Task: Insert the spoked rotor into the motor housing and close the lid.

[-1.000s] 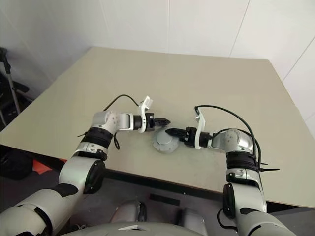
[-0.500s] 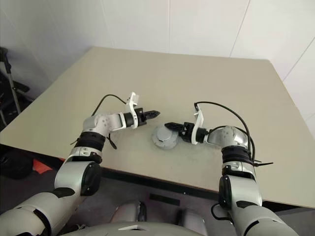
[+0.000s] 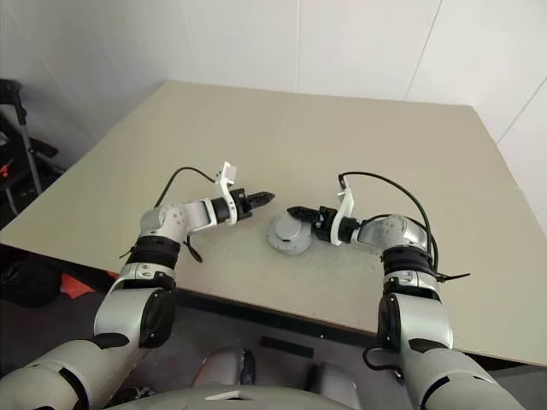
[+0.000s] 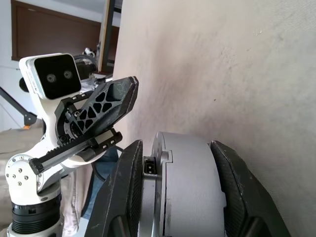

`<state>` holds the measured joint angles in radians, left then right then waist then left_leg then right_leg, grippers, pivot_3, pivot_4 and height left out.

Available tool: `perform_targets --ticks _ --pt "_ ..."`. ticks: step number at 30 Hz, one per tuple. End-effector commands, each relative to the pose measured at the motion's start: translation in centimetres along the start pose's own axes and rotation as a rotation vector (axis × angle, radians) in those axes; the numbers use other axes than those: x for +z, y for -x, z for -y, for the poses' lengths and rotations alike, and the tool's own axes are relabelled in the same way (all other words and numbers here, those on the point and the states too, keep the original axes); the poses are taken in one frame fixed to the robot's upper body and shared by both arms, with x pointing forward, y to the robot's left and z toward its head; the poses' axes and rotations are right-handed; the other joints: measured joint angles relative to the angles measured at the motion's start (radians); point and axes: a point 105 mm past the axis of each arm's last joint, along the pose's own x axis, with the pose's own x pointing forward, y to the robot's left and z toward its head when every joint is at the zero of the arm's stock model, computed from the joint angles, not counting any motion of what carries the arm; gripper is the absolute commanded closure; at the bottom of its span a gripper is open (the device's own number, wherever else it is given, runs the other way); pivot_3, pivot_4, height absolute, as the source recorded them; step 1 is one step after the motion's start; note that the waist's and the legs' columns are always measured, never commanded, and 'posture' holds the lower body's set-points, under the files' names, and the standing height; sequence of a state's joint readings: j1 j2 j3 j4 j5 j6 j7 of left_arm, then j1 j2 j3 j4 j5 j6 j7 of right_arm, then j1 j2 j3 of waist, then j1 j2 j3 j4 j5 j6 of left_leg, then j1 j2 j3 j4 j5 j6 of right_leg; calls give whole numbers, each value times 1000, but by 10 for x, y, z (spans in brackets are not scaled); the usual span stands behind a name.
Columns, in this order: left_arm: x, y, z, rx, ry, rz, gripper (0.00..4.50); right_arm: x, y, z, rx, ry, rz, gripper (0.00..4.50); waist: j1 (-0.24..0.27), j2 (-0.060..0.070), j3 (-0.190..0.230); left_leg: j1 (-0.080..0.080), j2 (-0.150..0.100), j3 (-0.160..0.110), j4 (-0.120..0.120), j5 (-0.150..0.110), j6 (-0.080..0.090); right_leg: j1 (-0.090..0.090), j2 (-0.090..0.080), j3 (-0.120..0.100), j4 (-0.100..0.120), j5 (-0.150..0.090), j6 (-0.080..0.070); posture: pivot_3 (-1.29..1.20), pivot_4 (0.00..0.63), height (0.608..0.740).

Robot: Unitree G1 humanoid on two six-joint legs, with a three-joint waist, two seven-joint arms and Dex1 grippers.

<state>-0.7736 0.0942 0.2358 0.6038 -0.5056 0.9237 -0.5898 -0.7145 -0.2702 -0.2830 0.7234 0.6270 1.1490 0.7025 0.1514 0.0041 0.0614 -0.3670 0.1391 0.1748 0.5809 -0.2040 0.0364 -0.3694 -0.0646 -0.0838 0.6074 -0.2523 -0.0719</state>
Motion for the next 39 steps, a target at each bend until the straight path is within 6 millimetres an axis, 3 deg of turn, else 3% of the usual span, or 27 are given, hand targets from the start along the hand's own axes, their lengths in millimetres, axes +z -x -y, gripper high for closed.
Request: perform_targets --ticks 1,13,23,27,33,39 --pt "14 1 10 -28 -34 45 4500 10 3 3 -51 34 32 2504 1 0 0 0 0 0 0 0 0 0 0 0 0 0 0 0 0 740" --pt "6 0 10 -29 -25 27 4500 39 0 -1 -47 -77 169 2504 1 0 0 -2 0 0 0 0 0 -1 0 0 0 0 0 0 0 740" --pt "7 1 10 -30 -25 27 4500 40 -2 2 -67 -41 175 2504 1 0 0 -4 0 0 1 -1 2 -3 0 0 0 0 0 0 0 740" --pt "3 0 21 -91 -13 8 4500 47 -1 1 -70 31 216 2504 1 0 0 -4 0 0 1 -1 1 -3 0 0 0 0 0 0 0 740" --pt "5 5 55 -265 -7 -10 4500 68 17 -4 -93 153 291 2504 1 0 0 -6 0 1 1 -1 2 -5 0 0 0 0 0 0 0 740" --pt "4 2 65 -313 -7 -18 4500 91 45 -20 -84 238 363 2504 2 0 0 -11 0 1 4 -1 3 -10 0 0 2 0 0 0 0 740"
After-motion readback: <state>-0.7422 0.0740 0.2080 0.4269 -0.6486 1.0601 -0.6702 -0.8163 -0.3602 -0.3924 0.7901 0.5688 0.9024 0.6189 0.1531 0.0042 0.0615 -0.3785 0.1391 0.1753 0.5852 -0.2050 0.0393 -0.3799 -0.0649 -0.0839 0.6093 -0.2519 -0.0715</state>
